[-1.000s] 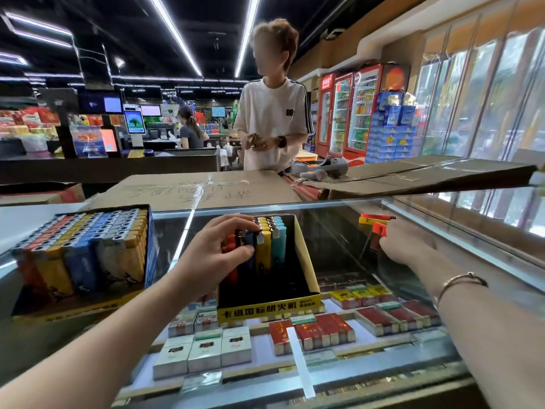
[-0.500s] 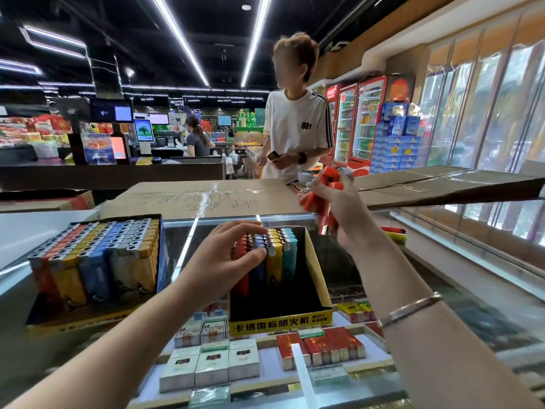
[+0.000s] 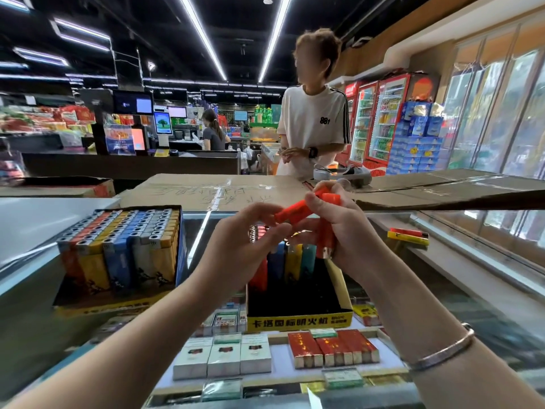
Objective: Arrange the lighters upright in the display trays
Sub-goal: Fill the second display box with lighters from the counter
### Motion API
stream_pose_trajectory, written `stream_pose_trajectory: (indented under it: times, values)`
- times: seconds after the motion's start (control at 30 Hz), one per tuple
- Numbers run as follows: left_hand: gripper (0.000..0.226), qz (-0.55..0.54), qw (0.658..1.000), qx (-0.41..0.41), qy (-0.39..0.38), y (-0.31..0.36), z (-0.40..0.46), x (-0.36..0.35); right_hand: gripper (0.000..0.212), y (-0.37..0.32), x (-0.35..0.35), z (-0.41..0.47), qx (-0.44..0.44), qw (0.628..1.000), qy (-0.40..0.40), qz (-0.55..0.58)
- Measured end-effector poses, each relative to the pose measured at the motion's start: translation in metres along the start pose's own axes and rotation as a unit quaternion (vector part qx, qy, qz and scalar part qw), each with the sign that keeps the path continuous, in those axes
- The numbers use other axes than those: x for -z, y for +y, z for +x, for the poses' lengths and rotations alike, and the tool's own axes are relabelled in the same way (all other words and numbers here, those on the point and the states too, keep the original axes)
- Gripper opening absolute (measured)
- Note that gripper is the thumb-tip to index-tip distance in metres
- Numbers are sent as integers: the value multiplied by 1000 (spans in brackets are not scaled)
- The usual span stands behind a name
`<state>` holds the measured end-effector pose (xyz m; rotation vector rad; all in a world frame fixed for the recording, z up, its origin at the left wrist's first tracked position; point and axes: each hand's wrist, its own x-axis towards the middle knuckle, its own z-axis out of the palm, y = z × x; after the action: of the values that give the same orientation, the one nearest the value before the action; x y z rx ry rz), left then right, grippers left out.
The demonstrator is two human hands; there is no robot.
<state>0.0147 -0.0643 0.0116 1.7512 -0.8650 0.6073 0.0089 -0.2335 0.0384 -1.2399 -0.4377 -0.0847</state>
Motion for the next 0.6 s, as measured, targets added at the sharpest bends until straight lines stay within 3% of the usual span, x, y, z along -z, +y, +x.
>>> stream_pose_trajectory:
  times: [0.27, 0.37, 0.43, 0.6]
  values:
    - [22, -111, 990, 41, 72, 11, 6, 12, 19, -1, -3, -2, 3, 999, -31, -37]
    - [25, -131, 987, 48, 85, 18, 12, 26, 15, 0, -1, -1, 13, 999, -9, -41]
    - [23, -121, 990, 54, 49, 23, 14, 37, 14, 1, 2, 1, 21, 999, 21, -40]
    - [19, -17, 989, 53, -138, 25, 13, 47, 15, 5, 7, 3, 34, 996, 62, -48]
